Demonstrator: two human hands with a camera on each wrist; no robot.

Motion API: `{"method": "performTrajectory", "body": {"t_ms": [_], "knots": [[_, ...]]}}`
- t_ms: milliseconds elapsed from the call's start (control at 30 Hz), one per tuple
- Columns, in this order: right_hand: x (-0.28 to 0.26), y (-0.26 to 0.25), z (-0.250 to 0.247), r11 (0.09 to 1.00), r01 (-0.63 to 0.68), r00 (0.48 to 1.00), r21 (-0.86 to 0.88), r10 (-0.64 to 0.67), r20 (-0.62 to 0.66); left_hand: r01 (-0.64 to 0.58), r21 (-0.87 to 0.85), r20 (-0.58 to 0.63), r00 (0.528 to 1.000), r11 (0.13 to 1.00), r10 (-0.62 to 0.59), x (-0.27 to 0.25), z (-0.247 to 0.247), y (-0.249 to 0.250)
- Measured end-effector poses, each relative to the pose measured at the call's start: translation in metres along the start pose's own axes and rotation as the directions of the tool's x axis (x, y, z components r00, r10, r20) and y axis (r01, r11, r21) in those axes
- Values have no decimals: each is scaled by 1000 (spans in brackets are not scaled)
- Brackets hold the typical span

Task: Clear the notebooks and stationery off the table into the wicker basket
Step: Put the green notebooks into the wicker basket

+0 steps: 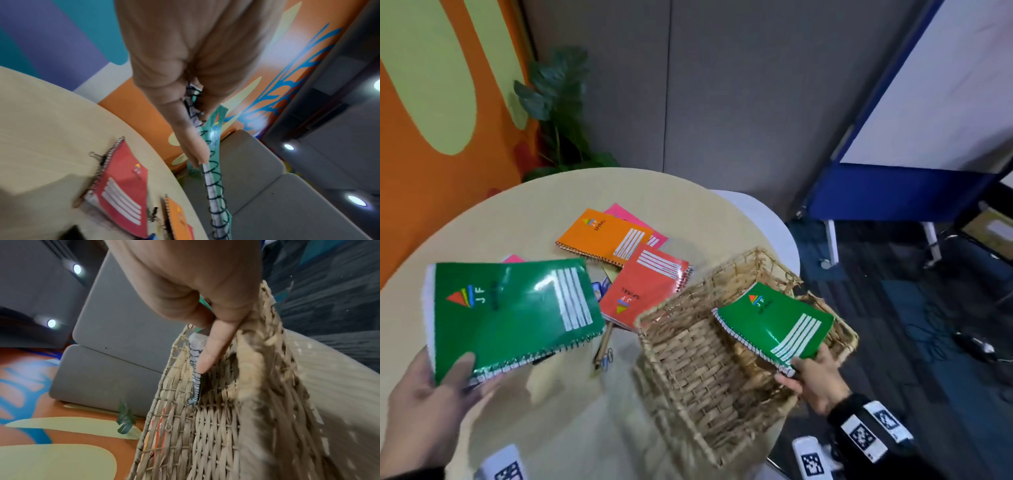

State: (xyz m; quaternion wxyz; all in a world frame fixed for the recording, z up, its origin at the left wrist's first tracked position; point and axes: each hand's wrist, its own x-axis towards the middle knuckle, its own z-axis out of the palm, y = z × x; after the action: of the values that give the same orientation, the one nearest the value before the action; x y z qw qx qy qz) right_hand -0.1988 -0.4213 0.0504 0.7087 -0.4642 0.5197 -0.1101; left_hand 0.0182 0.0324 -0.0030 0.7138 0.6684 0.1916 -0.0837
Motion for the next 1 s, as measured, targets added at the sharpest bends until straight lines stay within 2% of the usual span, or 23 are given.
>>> {"method": "performTrajectory", "body": {"t_ms": [33, 100, 167, 267, 333, 433, 467, 533, 600, 667, 733, 800, 933, 1000], "knots": [[3, 0, 0, 1000, -23, 1000, -2, 23, 3, -5, 46, 44, 999, 999, 3, -18, 11, 29], [9, -3, 3, 997, -74, 997, -21, 74, 6, -27, -12, 192, 981, 1000, 29, -61, 51, 74], [15, -5, 5, 989, -142, 990, -41, 142, 2, -104, -24, 340, 934, 994, 106, -77, 79, 90], [17, -9, 5, 962, -266, 964, -65, 267, 5, -84, 27, 486, 872, 996, 61, -91, 118, 103], [13, -18, 4, 943, -324, 944, -74, 327, 33, -62, 111, 594, 804, 992, -16, -99, 147, 109], [5, -28, -1, 940, -337, 937, -57, 340, 74, -89, 292, 712, 685, 952, -154, -110, 198, 118], [-1, -31, -2, 947, -318, 943, -40, 320, 93, -126, 362, 743, 638, 924, -204, -113, 215, 120], [-14, -36, -8, 980, -195, 974, -33, 198, 112, -231, 471, 788, 544, 851, -288, -118, 251, 122], [-27, -41, -21, 999, 33, 998, 31, -35, 61, -288, 529, 802, 477, 799, -359, -117, 286, 119], [-36, -41, -41, 957, 286, 958, 53, -284, -38, -292, 568, 799, 421, 770, -430, -113, 320, 110], [-42, -37, -63, 907, 422, 893, 2, -415, -174, -277, 604, 784, 378, 748, -493, -108, 348, 94], [-46, -29, -76, 889, 458, 856, -14, -445, -265, -250, 636, 761, 360, 730, -540, -102, 371, 72], [-50, -21, -86, 898, 441, 867, 5, -424, -261, -176, 735, 661, 404, 655, -633, -95, 396, 27], [-47, -22, -87, 888, 459, 862, -33, -454, -227, -268, 790, 608, 447, 551, -656, -93, 401, 14]]}}
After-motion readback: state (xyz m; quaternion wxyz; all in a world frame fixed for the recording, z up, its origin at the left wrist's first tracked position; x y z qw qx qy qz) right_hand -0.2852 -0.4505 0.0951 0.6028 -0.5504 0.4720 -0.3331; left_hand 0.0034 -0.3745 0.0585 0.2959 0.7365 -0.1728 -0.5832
